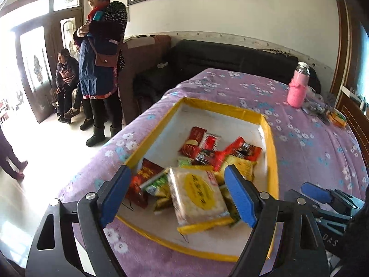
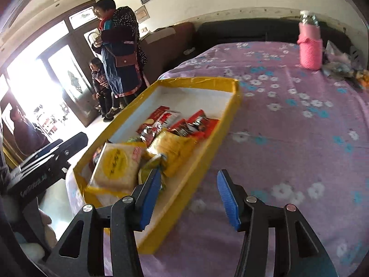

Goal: Organize snacks

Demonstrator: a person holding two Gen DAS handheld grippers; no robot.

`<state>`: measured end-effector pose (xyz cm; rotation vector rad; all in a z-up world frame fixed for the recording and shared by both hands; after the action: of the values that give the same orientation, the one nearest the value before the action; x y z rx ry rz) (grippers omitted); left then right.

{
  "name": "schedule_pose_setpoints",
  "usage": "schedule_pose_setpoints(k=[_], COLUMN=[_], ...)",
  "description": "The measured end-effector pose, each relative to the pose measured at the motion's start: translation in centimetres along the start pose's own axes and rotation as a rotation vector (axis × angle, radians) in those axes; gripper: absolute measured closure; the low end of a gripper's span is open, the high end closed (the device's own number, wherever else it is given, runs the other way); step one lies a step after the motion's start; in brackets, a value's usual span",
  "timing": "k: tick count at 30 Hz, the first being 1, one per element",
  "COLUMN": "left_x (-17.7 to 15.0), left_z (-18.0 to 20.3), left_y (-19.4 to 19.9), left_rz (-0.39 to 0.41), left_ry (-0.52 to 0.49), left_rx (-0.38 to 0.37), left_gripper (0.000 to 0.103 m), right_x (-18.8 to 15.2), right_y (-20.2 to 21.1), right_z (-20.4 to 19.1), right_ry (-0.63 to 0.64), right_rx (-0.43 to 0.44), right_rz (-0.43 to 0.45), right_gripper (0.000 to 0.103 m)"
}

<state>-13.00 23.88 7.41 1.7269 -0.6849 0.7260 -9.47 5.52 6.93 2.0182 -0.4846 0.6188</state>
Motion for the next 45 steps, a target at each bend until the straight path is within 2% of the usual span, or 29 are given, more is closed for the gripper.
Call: schedule_pose_setpoints(k=[6,16,19,22,26,30,37,45], left_x=[0.3,-0.1,0.0,-0.1,-1.2,-1.6,-2.4,-3.5], left_z=[2.0,4.3,4.3,3.8,2.6,2.4,2.9,3.6], left_y=[1.9,4.5,6.4,8.7,10.3,9.5,8.1,5.9], left_rz=[0.016,0.055,0.129,0.211,0.256,0.214,0.144,0.049], left_ry=[-0.034,-0.071,-0.057,-0.024,0.042,0.032,0.043,0.052], left_rx=[-0.001,-0.007,0.034,0.083,0.162,0.151,0.081,-0.031], left_gripper=[0.019,0.020,0.019,0.014,0.013,0.013,0.013,0.013], right_x=[-1.4,-2.9,-3.3,-3.8,-4.4,-5.2,-6.5,-6.9], right_y=[3.4,5.6,5.9,6.2,6.4,6.4,6.0,5.2], right_z=[0.7,1.7,1.6,1.1,0.4,-0.2,-1.2,-1.4], right_ry=[0.055,0.069,0.072,0.087,0.106,0.121,0.155,0.156], right_rx=[-0.024,-0.030,-0.021,-0.013,0.002,0.010,0.004,-0.012], right_rz=[0.083,0.118,0.123,0.128,0.135,0.129,0.112,0.088], right_gripper=[0.044,0.042,0.042,0.042,0.041,0.040,0.037,0.036])
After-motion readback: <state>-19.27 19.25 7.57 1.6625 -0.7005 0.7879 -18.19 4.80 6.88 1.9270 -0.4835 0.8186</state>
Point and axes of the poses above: each gripper's, at about its wrist camera, not at the fingertips, and y roughly against the way its jaws point, z to its right, x to its top, the point moved 3 cm from there along -y, roughly the way its jaws point, and after that the axes turned 15 degrees about -y, right-handed, at the moved point
